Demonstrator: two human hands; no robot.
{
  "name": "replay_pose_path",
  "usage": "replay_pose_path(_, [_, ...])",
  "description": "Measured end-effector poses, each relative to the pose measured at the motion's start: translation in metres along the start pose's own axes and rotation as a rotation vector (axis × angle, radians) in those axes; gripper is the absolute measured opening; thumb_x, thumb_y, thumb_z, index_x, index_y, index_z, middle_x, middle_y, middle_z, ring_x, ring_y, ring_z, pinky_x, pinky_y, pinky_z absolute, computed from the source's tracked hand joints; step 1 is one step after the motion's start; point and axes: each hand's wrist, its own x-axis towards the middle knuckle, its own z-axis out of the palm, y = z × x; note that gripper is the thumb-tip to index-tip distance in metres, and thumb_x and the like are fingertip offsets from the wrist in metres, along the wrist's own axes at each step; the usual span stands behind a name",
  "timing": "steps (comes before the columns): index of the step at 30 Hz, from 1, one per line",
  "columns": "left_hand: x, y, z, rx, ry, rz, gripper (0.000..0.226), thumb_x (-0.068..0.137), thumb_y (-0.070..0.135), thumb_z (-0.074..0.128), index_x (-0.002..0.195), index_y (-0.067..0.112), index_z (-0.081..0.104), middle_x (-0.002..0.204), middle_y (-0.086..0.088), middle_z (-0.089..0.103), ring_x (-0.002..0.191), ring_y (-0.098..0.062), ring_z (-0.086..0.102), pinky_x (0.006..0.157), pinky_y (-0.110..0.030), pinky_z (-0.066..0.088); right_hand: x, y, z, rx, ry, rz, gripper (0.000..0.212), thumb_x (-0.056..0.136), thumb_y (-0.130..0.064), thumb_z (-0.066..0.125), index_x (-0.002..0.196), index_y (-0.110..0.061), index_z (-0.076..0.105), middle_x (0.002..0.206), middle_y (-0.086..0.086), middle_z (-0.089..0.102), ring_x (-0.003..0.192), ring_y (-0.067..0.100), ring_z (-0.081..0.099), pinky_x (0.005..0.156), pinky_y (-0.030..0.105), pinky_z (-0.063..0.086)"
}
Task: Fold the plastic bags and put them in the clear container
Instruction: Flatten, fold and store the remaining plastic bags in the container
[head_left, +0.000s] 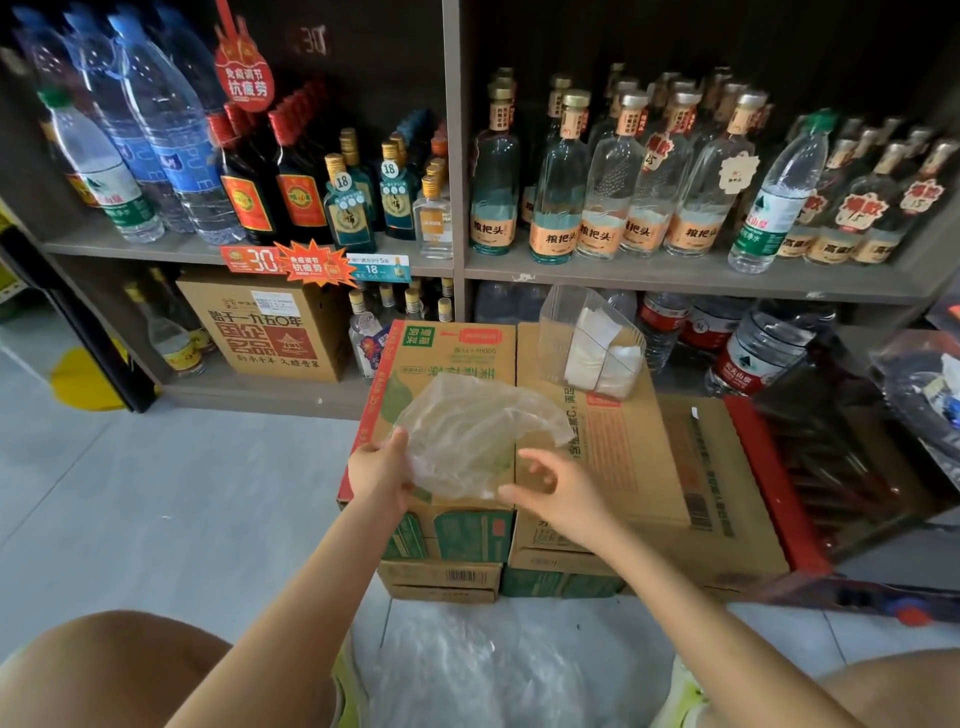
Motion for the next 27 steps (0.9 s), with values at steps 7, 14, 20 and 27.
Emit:
replay_pose_path(7, [0.000, 0.004, -0.016, -0.224, -0.231, -0.106, 0.025, 0.098, 0.032, 0.054, 0.106, 0.009, 0.062, 0.096, -0.010, 0.069, 0.084, -0.026, 0.066, 0.074, -0.040, 0.056, 0.023, 0.005, 0.041, -0.224, 0.173, 0.007, 0.041, 0.079, -0.062, 0.062, 0.114, -0.042, 0.063, 0.093, -0.009, 0.049, 0.094, 0.013, 0.046, 0.081, 0.030, 0.038])
replay_pose_path(14, [0.015, 0.005, -0.040, -0.128, -0.209, -0.143, 0.024, 0.089, 0.005, 0.064, 0.111, -0.003, 0.059, 0.099, -0.016, 0.069, 0.078, -0.024, 0.070, 0.060, -0.033, 0.058, 0.016, 0.010, 0.041, -0.076, 0.215, 0.058, 0.012, 0.078, -0.047, 0.071, 0.077, -0.036, 0.067, 0.093, -0.012, 0.058, 0.094, 0.010, 0.050, 0.089, 0.034, 0.036])
replay_pose_path(20, [0.022, 0.005, -0.035, -0.124, -0.102, -0.084, 0.018, 0.085, 0.019, 0.072, 0.086, 0.011, 0.056, 0.091, -0.008, 0.065, 0.076, -0.017, 0.065, 0.061, -0.027, 0.056, -0.004, 0.015, -0.016, 0.368, -0.001, 0.226, 0.007, 0.086, -0.021, 0.067, 0.083, -0.016, 0.066, 0.089, -0.003, 0.067, 0.086, 0.010, 0.058, 0.069, 0.019, 0.036])
replay_pose_path(27, [0.012, -0.006, -0.033, 0.096, -0.117, 0.072, 0.023, 0.077, 0.012, 0.078, 0.070, 0.010, 0.057, 0.062, -0.001, 0.061, 0.057, -0.015, 0.053, 0.056, -0.021, 0.053, -0.011, 0.036, -0.057, 0.261, -0.106, 0.380, 0.007, 0.084, -0.017, 0.070, 0.081, -0.011, 0.069, 0.082, -0.002, 0.063, 0.081, 0.012, 0.054, 0.077, 0.028, 0.042])
